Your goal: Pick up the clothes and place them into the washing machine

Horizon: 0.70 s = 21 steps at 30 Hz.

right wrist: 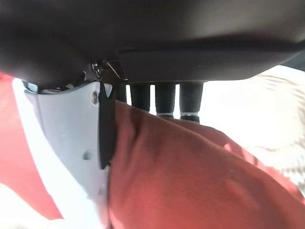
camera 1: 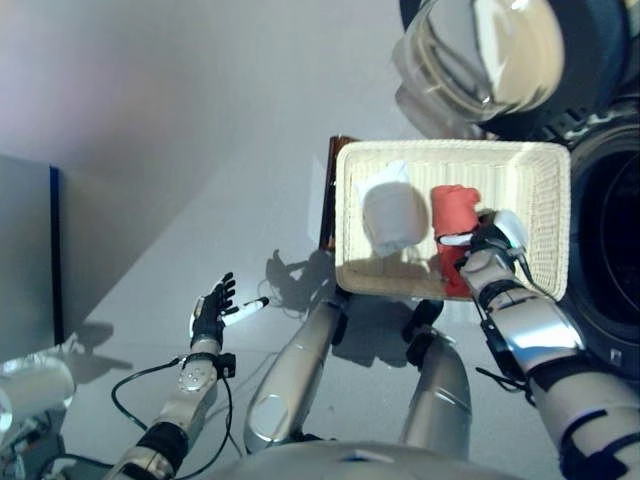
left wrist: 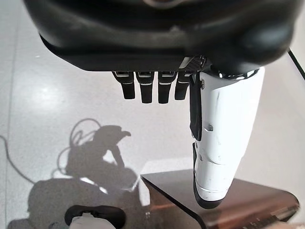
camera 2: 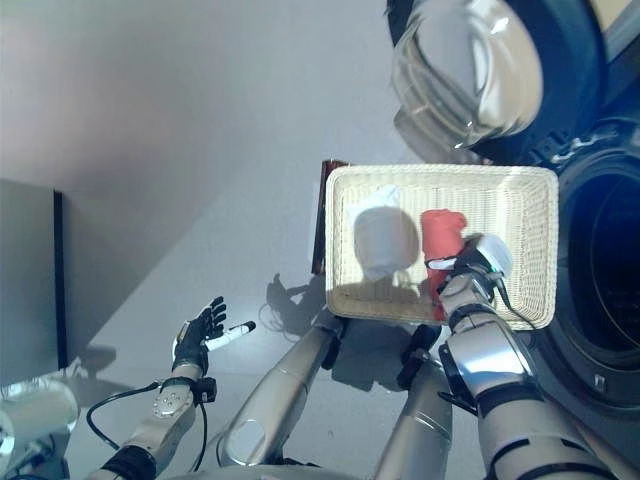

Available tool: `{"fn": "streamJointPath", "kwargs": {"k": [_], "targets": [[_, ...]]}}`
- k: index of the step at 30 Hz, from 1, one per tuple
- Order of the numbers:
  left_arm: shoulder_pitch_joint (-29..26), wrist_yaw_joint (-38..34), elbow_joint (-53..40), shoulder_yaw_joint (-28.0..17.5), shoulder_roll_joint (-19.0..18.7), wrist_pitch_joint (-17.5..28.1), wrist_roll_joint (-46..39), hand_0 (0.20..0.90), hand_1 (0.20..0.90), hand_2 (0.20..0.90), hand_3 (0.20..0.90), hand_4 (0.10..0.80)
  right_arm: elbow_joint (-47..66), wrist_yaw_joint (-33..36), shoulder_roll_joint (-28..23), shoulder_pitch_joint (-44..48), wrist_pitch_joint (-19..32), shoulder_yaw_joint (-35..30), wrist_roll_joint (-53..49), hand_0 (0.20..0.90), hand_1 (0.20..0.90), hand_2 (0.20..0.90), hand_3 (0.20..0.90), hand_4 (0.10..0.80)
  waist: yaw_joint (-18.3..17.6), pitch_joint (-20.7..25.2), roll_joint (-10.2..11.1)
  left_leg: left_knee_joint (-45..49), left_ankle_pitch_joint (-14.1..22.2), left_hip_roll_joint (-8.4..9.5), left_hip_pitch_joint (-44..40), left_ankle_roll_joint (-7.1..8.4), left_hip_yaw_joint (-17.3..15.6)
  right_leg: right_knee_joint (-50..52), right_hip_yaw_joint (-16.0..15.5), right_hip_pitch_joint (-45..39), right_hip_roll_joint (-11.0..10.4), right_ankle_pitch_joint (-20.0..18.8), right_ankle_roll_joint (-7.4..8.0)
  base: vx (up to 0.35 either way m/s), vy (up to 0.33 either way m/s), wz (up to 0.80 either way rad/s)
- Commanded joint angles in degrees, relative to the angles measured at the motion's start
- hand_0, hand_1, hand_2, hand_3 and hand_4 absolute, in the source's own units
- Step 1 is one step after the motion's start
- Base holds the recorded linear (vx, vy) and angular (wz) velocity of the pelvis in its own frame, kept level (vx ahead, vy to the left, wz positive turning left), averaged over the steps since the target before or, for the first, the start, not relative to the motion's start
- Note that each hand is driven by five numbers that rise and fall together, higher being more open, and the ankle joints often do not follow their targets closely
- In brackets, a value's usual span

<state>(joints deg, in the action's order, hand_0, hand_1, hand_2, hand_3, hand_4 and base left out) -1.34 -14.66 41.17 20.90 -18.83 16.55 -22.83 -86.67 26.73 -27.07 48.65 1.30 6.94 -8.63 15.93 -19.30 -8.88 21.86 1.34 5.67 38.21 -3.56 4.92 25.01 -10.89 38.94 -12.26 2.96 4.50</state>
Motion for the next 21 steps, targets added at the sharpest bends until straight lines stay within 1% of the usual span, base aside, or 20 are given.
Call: {"fn": "streamJointPath", "kwargs": {"k": [1, 2, 3, 4, 5, 6, 7, 8, 9, 10, 11, 12, 13, 15, 18, 19, 21], "targets": [[2.8, 1.5, 0.6, -3.6, -2.3, 1.1, 1.0, 0.9, 0.9, 0.9, 0.9, 0.8, 2.5, -1.4, -8.4, -1.0, 6.9, -4.4, -17.7, 0.2, 0.2, 0.2, 0.2, 0.3, 0.0, 0.1, -2.9, -5.7, -4.4, 1.38, 0.3, 3.85, -1.8, -3.3, -1.1, -5.6, 3.1, 0.4, -0.48, -0.076, 0.054, -0.24], [3.0, 1.8, 0.9, -4.3, -2.4, 0.8, 1.3, 0.9, 0.9, 0.9, 0.9, 0.8, 2.6, -1.2, -9.1, -1.9, 7.5, -5.9, -20.1, 0.2, 0.2, 0.2, 0.2, 0.3, -0.3, 0.4, -3.0, -6.6, -4.7, 1.12, -0.3, 3.92, -2.0, -4.2, -0.9, -6.1, 3.2, 0.1, -0.42, 0.012, 0.024, -0.37], [3.1, 2.3, 1.1, -5.0, -2.5, 0.7, 1.0, 0.9, 0.9, 0.9, 0.9, 0.8, 4.2, -3.4, -8.5, -3.0, 10.0, -8.8, -27.0, 0.2, 0.2, 0.2, 0.2, 0.3, -0.9, 0.4, -3.1, -7.3, -4.8, 0.97, -0.9, 4.01, -2.2, -5.1, -0.5, -6.4, 3.4, -0.3, -0.39, 0.006, 0.011, -0.32], [3.1, 2.3, 1.1, -4.9, -2.6, 0.7, 0.9, 0.9, 0.9, 0.9, 0.9, 0.8, 4.2, -3.5, -8.5, -3.2, 10.0, -8.8, -27.1, 0.2, 0.2, 0.2, 0.2, 0.3, -0.8, 0.4, -3.0, -7.4, -4.9, 0.95, -1.1, 4.02, -2.3, -5.2, -0.5, -6.5, 3.4, -0.3, -0.4, 0.006, 0.024, -0.29], [3.5, 2.2, 1.3, -5.7, -2.4, 0.7, 0.4, 0.9, 0.9, 0.9, 0.9, 0.8, 6.9, -4.4, -7.5, -4.7, 12.4, -12.2, -34.8, 0.2, 0.2, 0.2, 0.2, 0.3, -1.4, 0.5, -3.1, -7.9, -4.9, 0.79, -1.7, 4.04, -2.7, -5.7, 0.2, -6.9, 3.6, -0.4, -0.31, 0.004, 0.063, -0.25], [3.4, 2.4, 2.8, -6.8, -2.0, 0.3, 0.5, 0.9, 0.9, 0.9, 0.9, 0.8, 9.2, -6.8, -5.7, -6.3, 15.4, -14.9, -42.4, 0.2, 0.2, 0.2, 0.2, 0.3, -2.5, 0.5, -3.1, -8.5, -5.0, 0.44, -2.3, 3.99, -3.4, -6.5, 1.1, -6.9, 4.1, -0.8, -0.44, 0.005, 0.088, -0.34], [3.4, 2.1, 4.0, -6.9, -1.1, 0.3, 0.1, 0.9, 0.9, 0.9, 0.9, 0.8, 12.4, -7.7, -3.9, -7.4, 18.3, -17.8, -48.9, 0.2, 0.2, 0.2, 0.2, 0.3, -3.3, 0.5, -3.3, -8.7, -5.0, 0.29, -2.7, 3.96, -3.8, -6.7, 1.8, -7.0, 4.3, -0.9, -0.43, 0.001, 0.07, -0.37], [3.4, 2.1, 4.1, -6.9, -1.2, 0.4, 0.1, 0.9, 0.9, 0.9, 0.9, 0.8, 12.7, -7.8, -3.7, -7.8, 18.4, -17.9, -49.1, 0.2, 0.2, 0.2, 0.2, 0.3, -3.1, 0.5, -3.2, -8.7, -5.0, 0.27, -2.8, 3.96, -3.9, -6.7, 1.9, -7.0, 4.3, -0.9, -0.43, 0.0, 0.053, -0.39], [3.3, 2.3, 5.6, -7.1, 0.1, 0.2, -0.5, 0.9, 0.9, 0.9, 0.9, 0.8, 15.2, -8.9, -1.6, -9.2, 21.0, -20.1, -53.1, 0.2, 0.2, 0.2, 0.2, 0.3, -4.1, 0.4, -3.5, -8.9, -5.0, 0.29, -3.1, 3.86, -4.3, -7.2, 2.5, -7.2, 4.6, -1.0, -0.54, 0.0, 0.044, -0.4], [3.7, 2.4, 6.0, -7.1, 0.7, 0.4, -1.0, 0.9, 0.9, 0.9, 0.9, 0.8, 17.4, -8.9, -0.9, -9.6, 22.5, -21.5, -55.4, 0.2, 0.2, 0.2, 0.2, 0.3, -4.6, 0.5, -3.8, -9.2, -5.0, 0.21, -3.3, 3.79, -4.5, -7.5, 2.8, -7.3, 4.7, -1.1, -0.54, 0.0, 0.044, -0.38], [3.7, 2.4, 6.1, -7.0, 0.7, 0.4, -1.0, 0.9, 0.9, 0.9, 0.9, 0.8, 17.6, -8.8, -0.8, -9.8, 22.6, -21.6, -55.4, 0.2, 0.2, 0.2, 0.2, 0.3, -4.5, 0.5, -3.8, -9.2, -5.0, 0.2, -3.3, 3.79, -4.5, -7.5, 2.8, -7.3, 4.7, -1.1, -0.54, 0.001, 0.026, -0.32], [3.7, 2.5, 6.3, -6.8, 1.1, 0.5, -1.1, 0.9, 0.9, 0.9, 0.9, 0.8, 18.6, -9.3, -1.0, -9.8, 23.7, -22.9, -57.0, 0.2, 0.2, 0.2, 0.2, 0.3, -4.9, 0.5, -4.2, -9.2, -4.9, 0.29, -3.4, 3.8, -4.6, -7.7, 3.0, -7.4, 4.7, -1.2, -0.49, -0.004, 0.032, -0.25], [4.1, 2.4, 7.0, -6.5, 1.9, 0.9, -1.6, 0.9, 0.9, 0.9, 0.9, 0.8, 21.7, -8.5, -1.2, -8.6, 26.2, -23.9, -58.1, 0.2, 0.2, 0.2, 0.2, 0.3, -5.2, 0.7, -4.9, -9.6, -5.0, 0.34, -3.6, 3.74, -4.8, -8.1, 3.4, -7.3, 4.8, -1.2, -0.55, -0.004, 0.035, -0.18], [4.0, 2.4, 6.8, -5.8, 2.4, 1.3, -1.9, 0.9, 0.9, 0.9, 0.9, 0.8, 24.6, -7.3, -2.1, -6.9, 28.5, -24.9, -58.4, 0.2, 0.2, 0.2, 0.2, 0.3, -5.5, 0.6, -5.6, -9.6, -5.1, 0.37, -3.4, 3.82, -5.0, -8.1, 3.7, -7.1, 4.6, -1.3, -0.52, -0.007, 0.021, -0.15], [3.6, 2.1, 6.8, -5.2, 3.0, 1.8, -2.1, 0.9, 0.9, 0.9, 0.9, 0.8, 31.6, -4.5, -3.3, -5.0, 31.8, -25.5, -57.0, 0.2, 0.2, 0.2, 0.2, 0.3, -6.2, 0.3, -6.8, -10.2, -5.4, 0.63, -3.3, 4.03, -5.2, -8.0, 4.3, -6.5, 4.5, -1.4, -0.46, -0.012, 0.005, -0.13], [3.5, 2.0, 6.8, -5.2, 3.0, 1.8, -2.1, 0.9, 0.9, 0.9, 0.9, 0.8, 31.9, -4.2, -3.3, -5.1, 31.8, -25.6, -56.7, 0.2, 0.2, 0.2, 0.2, 0.3, -6.2, 0.2, -6.8, -10.3, -5.5, 0.65, -3.4, 4.03, -5.2, -8.0, 4.3, -6.5, 4.5, -1.4, -0.46, -0.003, 0.04, 0.01], [3.5, 2.1, 6.8, -3.5, 3.5, 2.1, -2.0, 0.9, 0.9, 0.9, 0.9, 0.8, 32.4, -1.8, -5.7, -0.9, 34.2, -26.5, -56.4, 0.2, 0.2, 0.2, 0.2, 0.3, -6.0, 0.7, -8.5, -10.9, -5.5, 1.11, -3.4, 4.13, -5.3, -8.0, 4.7, -6.0, 4.1, -1.4, -0.27, 0.009, 0.076, 0.01]]}}
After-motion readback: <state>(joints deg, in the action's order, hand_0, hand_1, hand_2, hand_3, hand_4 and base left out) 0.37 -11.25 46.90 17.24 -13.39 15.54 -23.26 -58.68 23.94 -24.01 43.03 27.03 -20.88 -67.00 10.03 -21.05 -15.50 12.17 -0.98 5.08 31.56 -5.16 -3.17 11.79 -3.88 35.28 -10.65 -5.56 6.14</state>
